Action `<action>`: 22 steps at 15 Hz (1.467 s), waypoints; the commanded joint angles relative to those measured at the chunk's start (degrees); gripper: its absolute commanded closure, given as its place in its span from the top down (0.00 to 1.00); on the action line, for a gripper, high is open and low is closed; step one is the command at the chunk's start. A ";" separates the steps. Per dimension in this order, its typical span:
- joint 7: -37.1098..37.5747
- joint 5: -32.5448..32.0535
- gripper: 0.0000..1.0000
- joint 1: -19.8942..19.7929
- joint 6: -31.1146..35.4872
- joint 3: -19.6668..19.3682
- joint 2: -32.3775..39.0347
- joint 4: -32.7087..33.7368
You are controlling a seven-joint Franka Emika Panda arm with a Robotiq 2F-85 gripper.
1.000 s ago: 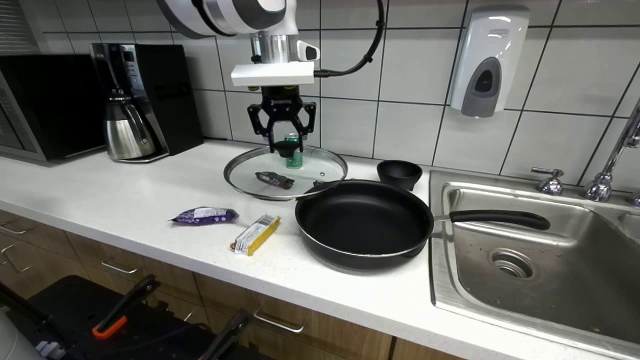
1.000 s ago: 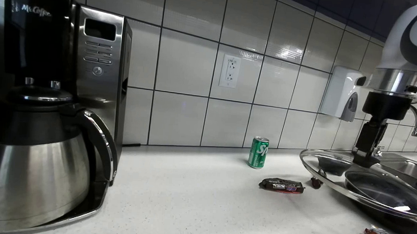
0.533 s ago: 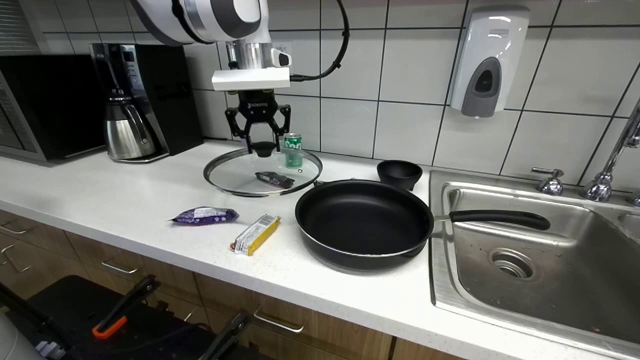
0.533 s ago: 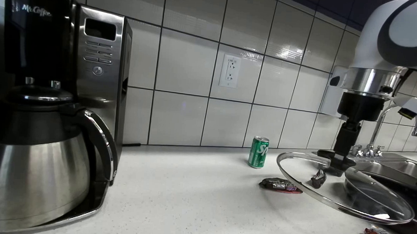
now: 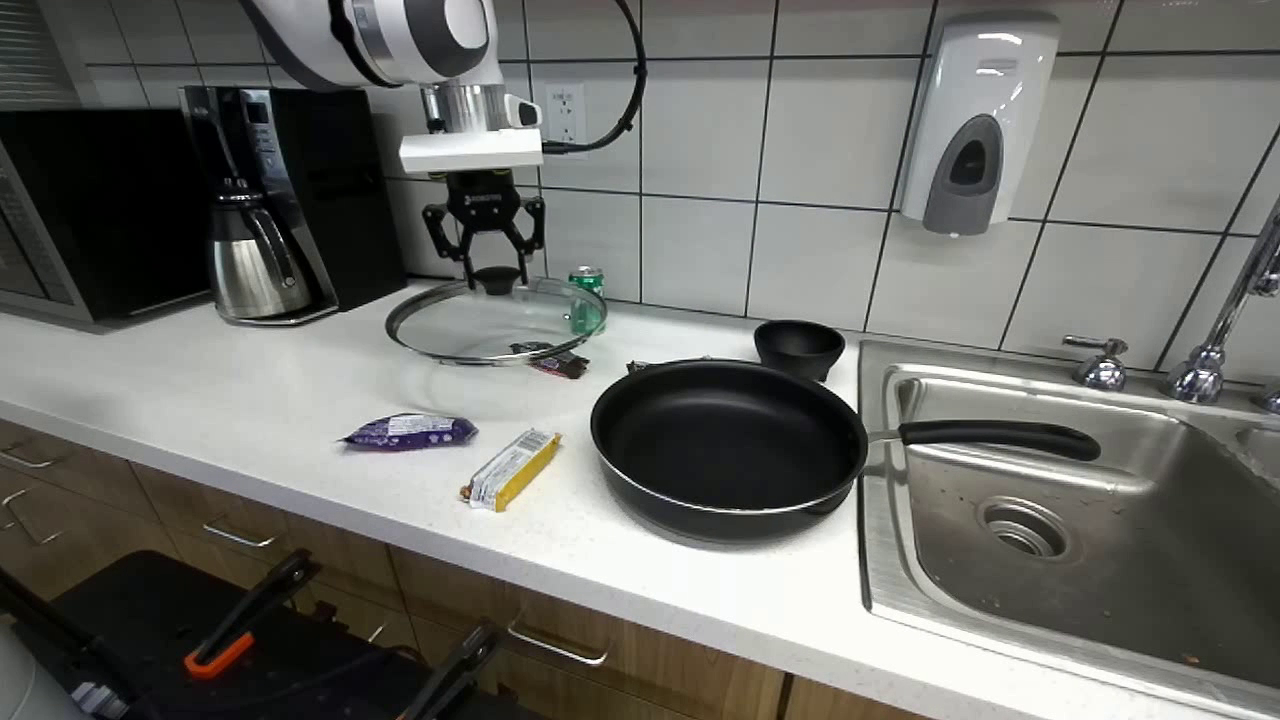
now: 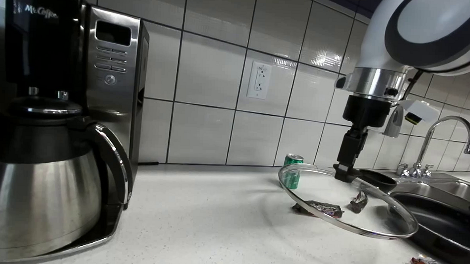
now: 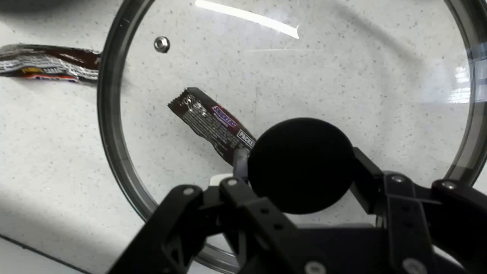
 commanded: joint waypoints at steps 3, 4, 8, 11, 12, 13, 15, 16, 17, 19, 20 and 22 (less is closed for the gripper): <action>8.80 -4.50 0.39 3.85 -6.49 2.96 4.87 8.83; 9.75 -5.02 0.39 4.62 -7.04 3.35 5.82 9.86; 11.15 -5.95 0.39 6.85 -8.06 4.61 9.74 13.75; 11.21 -5.61 0.39 8.00 -7.72 5.28 12.20 15.84; 11.38 -5.27 0.39 8.26 -7.06 5.57 12.56 15.80; 11.48 -5.24 0.39 8.56 -6.77 5.82 12.75 15.85; 11.26 -5.31 0.39 9.10 -6.48 6.27 12.87 15.45; 11.17 -5.37 0.39 9.30 -6.38 6.51 12.89 15.17; 11.40 -5.69 0.39 9.64 -6.06 6.56 13.04 15.06; 11.33 -5.93 0.39 10.19 -5.47 6.84 13.58 15.15; 11.07 -5.72 0.39 10.34 -5.18 7.07 13.92 15.24; 10.38 -5.32 0.39 10.51 -4.62 7.50 14.62 15.16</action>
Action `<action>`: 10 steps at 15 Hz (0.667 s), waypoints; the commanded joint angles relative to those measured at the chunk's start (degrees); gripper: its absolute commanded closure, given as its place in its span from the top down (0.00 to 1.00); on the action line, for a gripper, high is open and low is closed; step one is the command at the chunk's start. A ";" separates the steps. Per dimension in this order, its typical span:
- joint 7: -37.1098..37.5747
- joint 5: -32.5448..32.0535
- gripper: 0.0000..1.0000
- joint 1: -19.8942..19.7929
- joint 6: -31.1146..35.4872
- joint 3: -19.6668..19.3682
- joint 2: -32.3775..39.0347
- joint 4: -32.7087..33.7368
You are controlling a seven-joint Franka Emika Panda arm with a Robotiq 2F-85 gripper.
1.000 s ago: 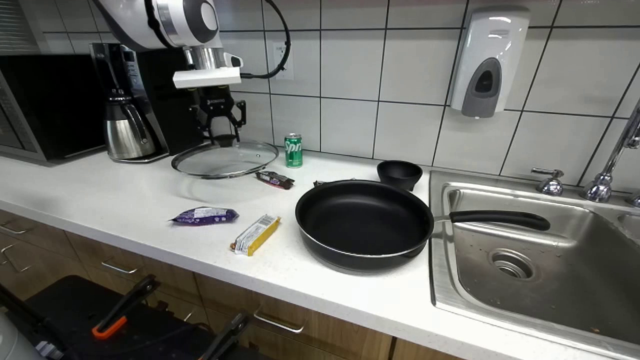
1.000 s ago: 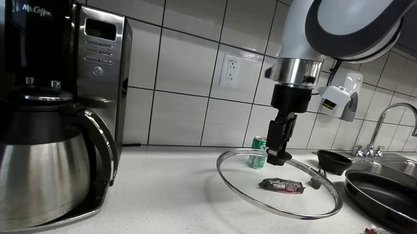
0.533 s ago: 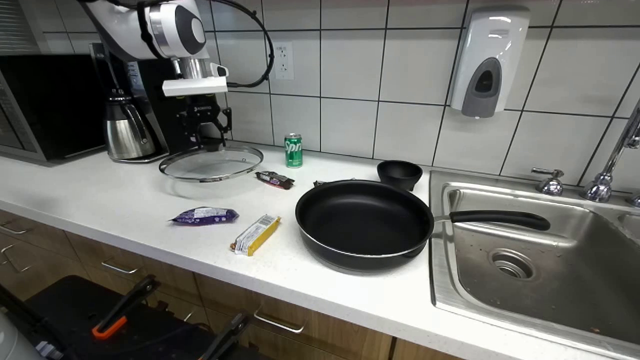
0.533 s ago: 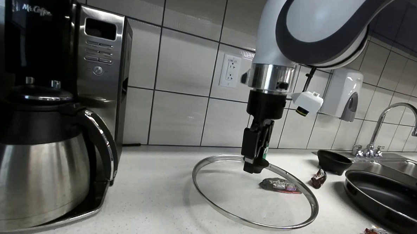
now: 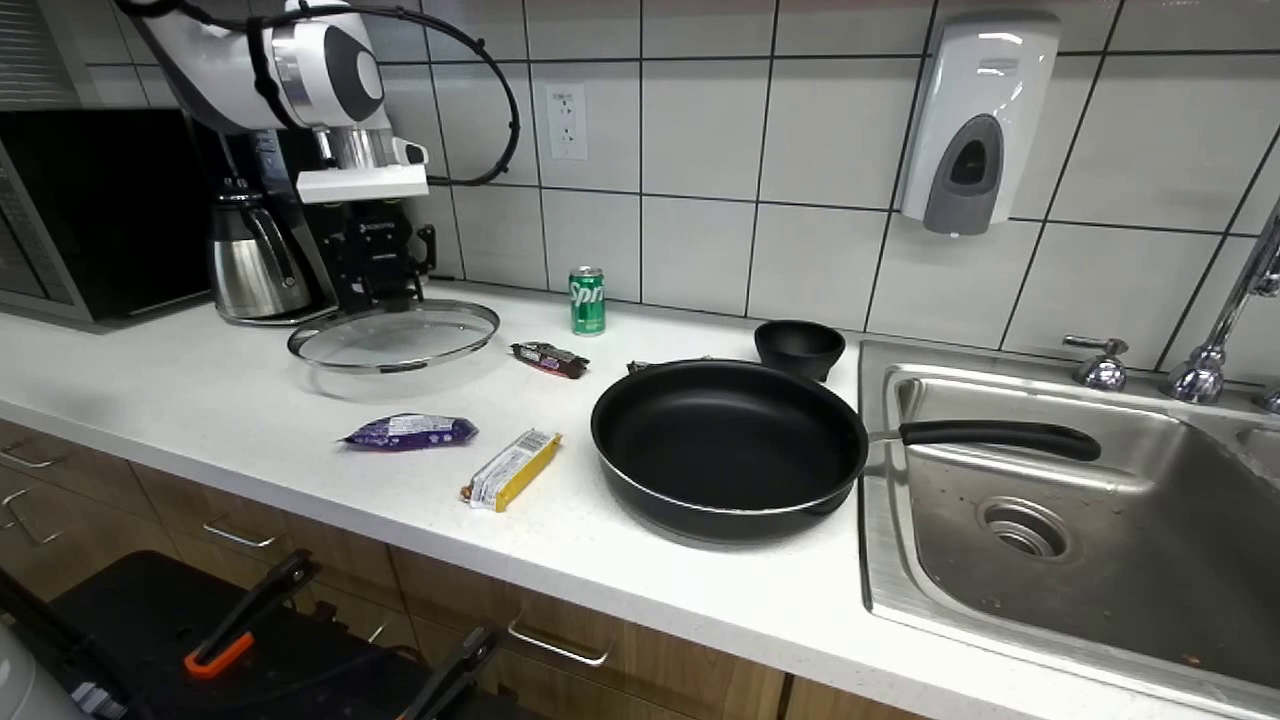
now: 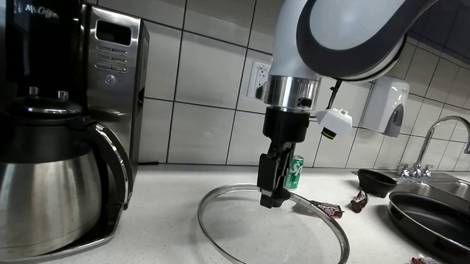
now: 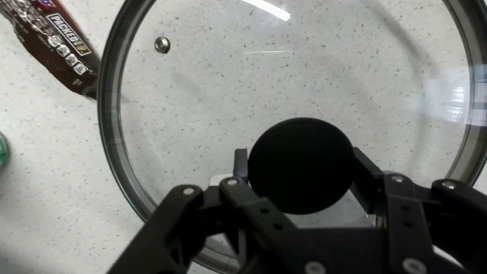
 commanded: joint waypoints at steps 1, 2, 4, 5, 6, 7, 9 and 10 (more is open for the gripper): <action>0.39 -0.77 0.39 -0.10 0.35 1.34 0.58 1.23; 0.25 -0.76 0.39 -0.11 0.62 1.50 0.95 1.06; 0.36 -1.02 0.39 0.08 1.24 1.59 1.60 0.88; 0.32 -1.01 0.39 0.10 1.49 1.67 1.98 0.79; -0.12 -0.75 0.39 -0.01 1.41 1.88 2.51 0.88; -0.33 -0.68 0.39 -0.05 1.41 1.98 2.89 0.91; -0.24 -0.80 0.39 0.03 1.36 1.97 3.58 1.05; -0.22 -0.92 0.39 0.08 1.38 1.97 3.60 1.20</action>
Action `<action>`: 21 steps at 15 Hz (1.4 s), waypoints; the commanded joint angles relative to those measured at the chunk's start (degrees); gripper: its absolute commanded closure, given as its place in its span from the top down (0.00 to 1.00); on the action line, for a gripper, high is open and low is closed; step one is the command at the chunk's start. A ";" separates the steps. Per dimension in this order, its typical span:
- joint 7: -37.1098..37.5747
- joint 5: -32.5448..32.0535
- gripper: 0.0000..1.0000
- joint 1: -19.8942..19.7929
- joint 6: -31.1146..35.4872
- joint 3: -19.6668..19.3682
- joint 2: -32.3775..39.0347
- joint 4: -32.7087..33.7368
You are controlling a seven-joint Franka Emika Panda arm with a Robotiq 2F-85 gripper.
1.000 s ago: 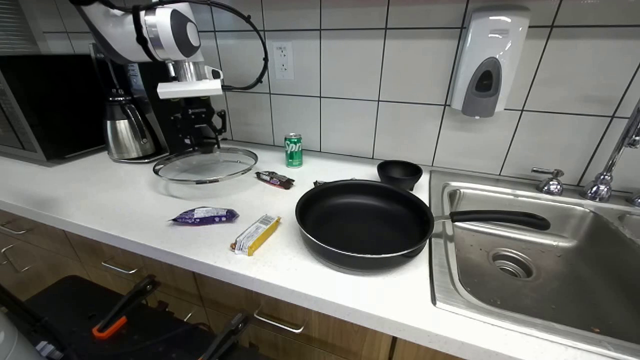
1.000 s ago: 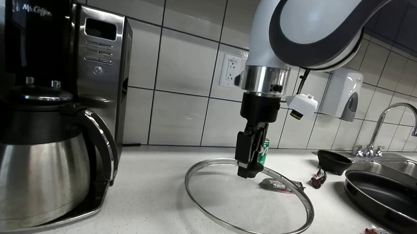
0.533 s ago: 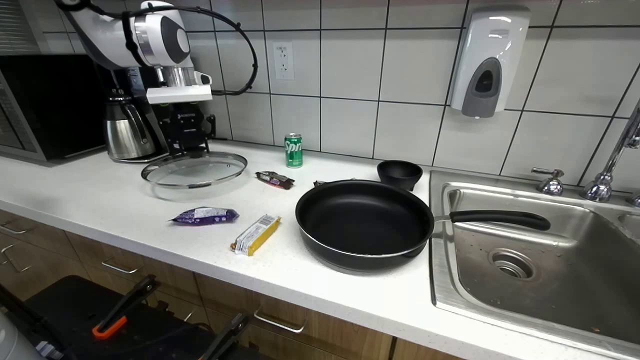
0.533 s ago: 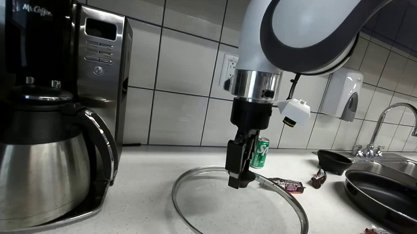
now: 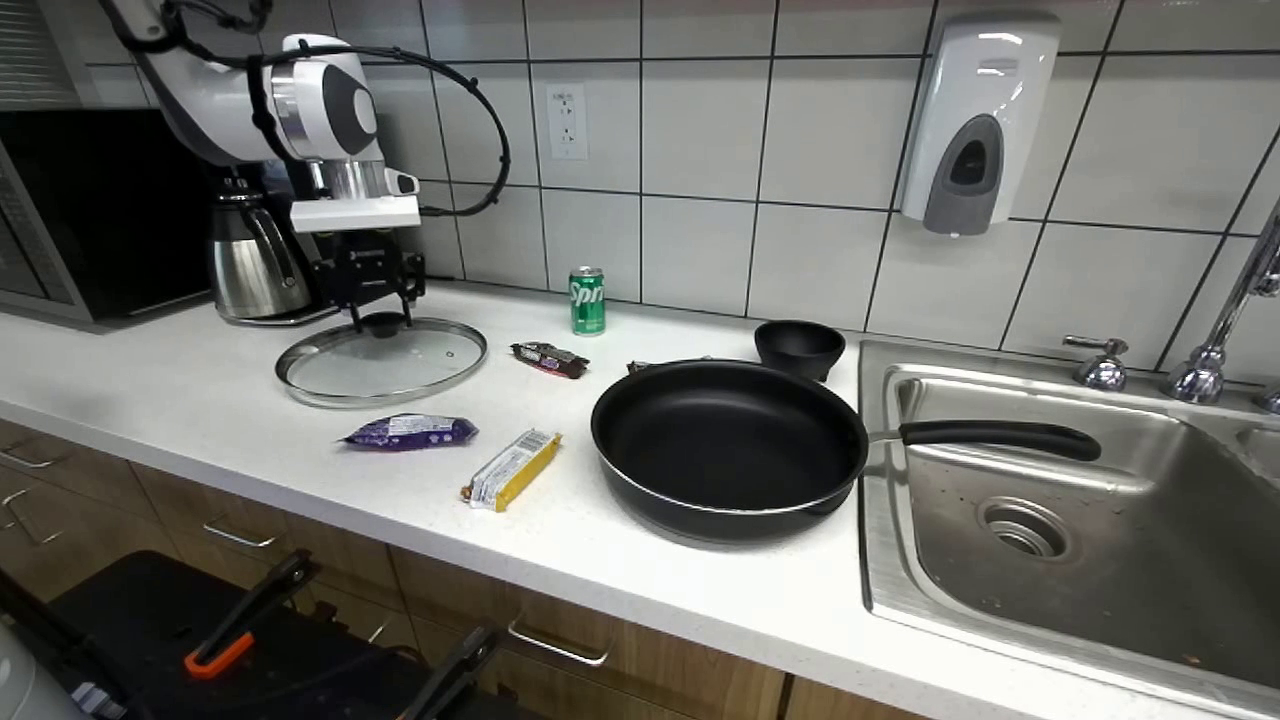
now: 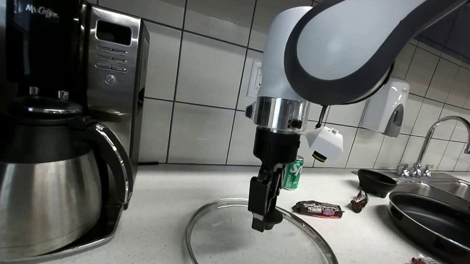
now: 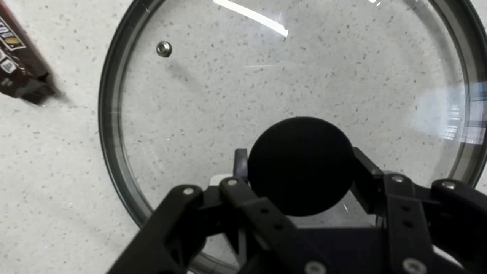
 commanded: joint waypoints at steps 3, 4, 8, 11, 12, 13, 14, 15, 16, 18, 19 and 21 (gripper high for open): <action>-0.11 -1.02 0.39 -0.18 -0.27 0.71 -0.26 0.91; -0.15 -1.11 0.39 -0.19 -0.29 0.69 -0.42 0.79; -0.48 -2.30 0.97 0.08 -1.29 0.53 -2.00 0.33; -0.65 -2.55 1.00 -0.28 -0.94 0.67 -3.53 0.10; -0.51 -2.29 1.00 -0.48 -0.78 0.64 -4.06 0.04; -0.14 -2.03 1.00 -0.69 -0.65 0.49 -4.61 -0.03; 0.46 -1.77 1.00 -0.89 -0.96 0.22 -5.08 0.14; 0.92 -1.73 1.00 -1.05 -1.16 -0.03 -5.53 0.28; 1.41 -1.61 1.00 -1.39 -1.20 -0.35 -6.04 0.26; 3.40 -1.23 1.00 -2.18 -0.73 -1.34 -6.91 -0.19; 4.49 -0.66 1.00 -2.68 -0.56 -1.75 -7.36 -0.45; 7.38 0.28 1.00 -3.77 0.44 -2.91 -8.61 -1.48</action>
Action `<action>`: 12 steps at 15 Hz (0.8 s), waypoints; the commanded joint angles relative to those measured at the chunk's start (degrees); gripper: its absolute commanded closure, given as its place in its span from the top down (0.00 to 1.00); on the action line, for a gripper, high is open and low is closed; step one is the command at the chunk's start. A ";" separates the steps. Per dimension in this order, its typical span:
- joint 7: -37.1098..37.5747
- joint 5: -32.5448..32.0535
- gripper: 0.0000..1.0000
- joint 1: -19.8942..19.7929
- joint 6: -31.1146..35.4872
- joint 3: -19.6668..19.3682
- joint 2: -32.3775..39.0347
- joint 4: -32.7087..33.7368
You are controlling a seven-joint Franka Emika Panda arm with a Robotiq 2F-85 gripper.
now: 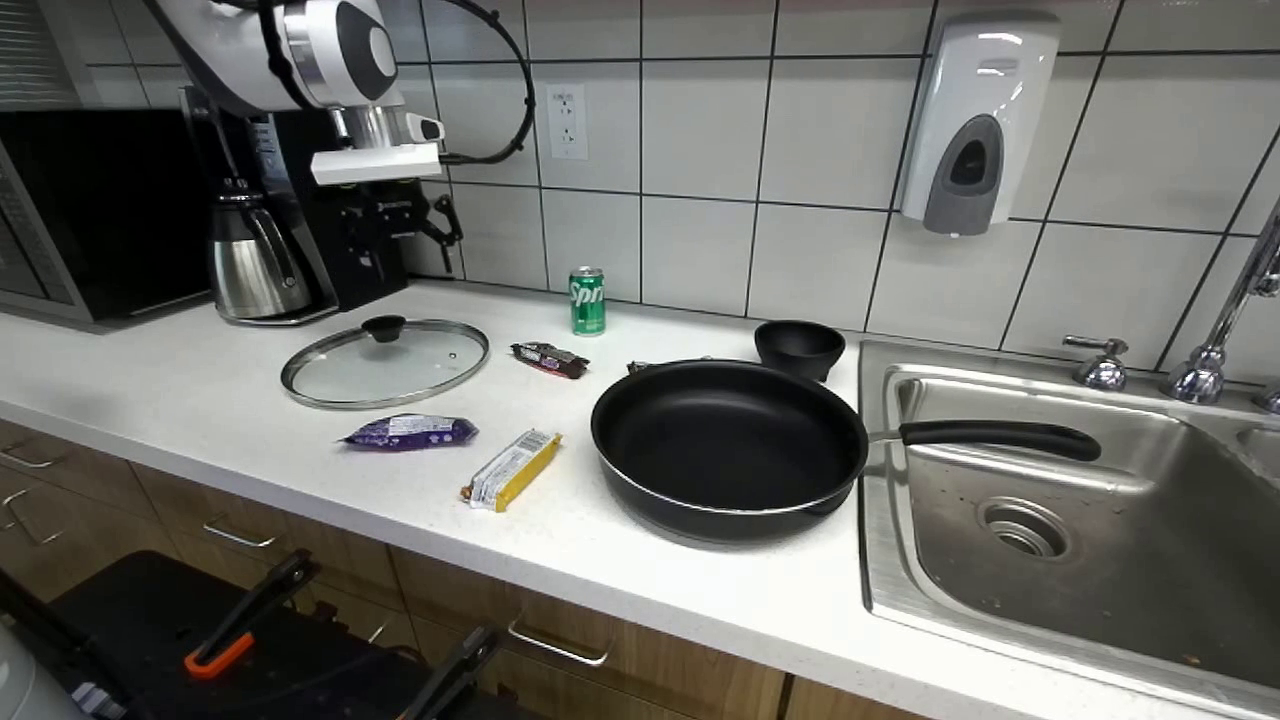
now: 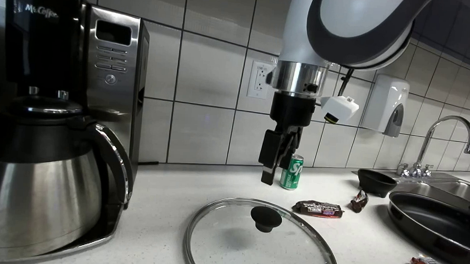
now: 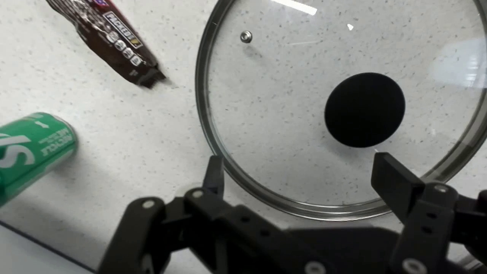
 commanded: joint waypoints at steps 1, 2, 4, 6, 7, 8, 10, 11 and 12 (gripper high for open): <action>5.17 1.26 1.00 -2.27 0.40 -1.57 -3.56 -2.33; 5.62 1.07 1.00 -2.77 0.13 -2.08 -4.14 -2.72; 3.66 0.29 1.00 -2.76 -0.18 -1.74 -1.62 -0.47; 3.64 0.33 1.00 -3.71 -0.18 -2.29 -2.55 -1.23; 3.63 0.35 1.00 -3.89 -0.18 -2.32 -2.82 -1.54; 3.63 0.36 1.00 -3.88 -0.18 -2.29 -2.99 -1.74; 3.69 0.38 1.00 -3.80 -0.17 -2.19 -3.03 -1.86; 3.69 0.38 1.00 -3.80 -0.17 -2.20 -3.03 -1.88; 3.69 0.38 1.00 -3.80 -0.17 -2.20 -3.03 -1.89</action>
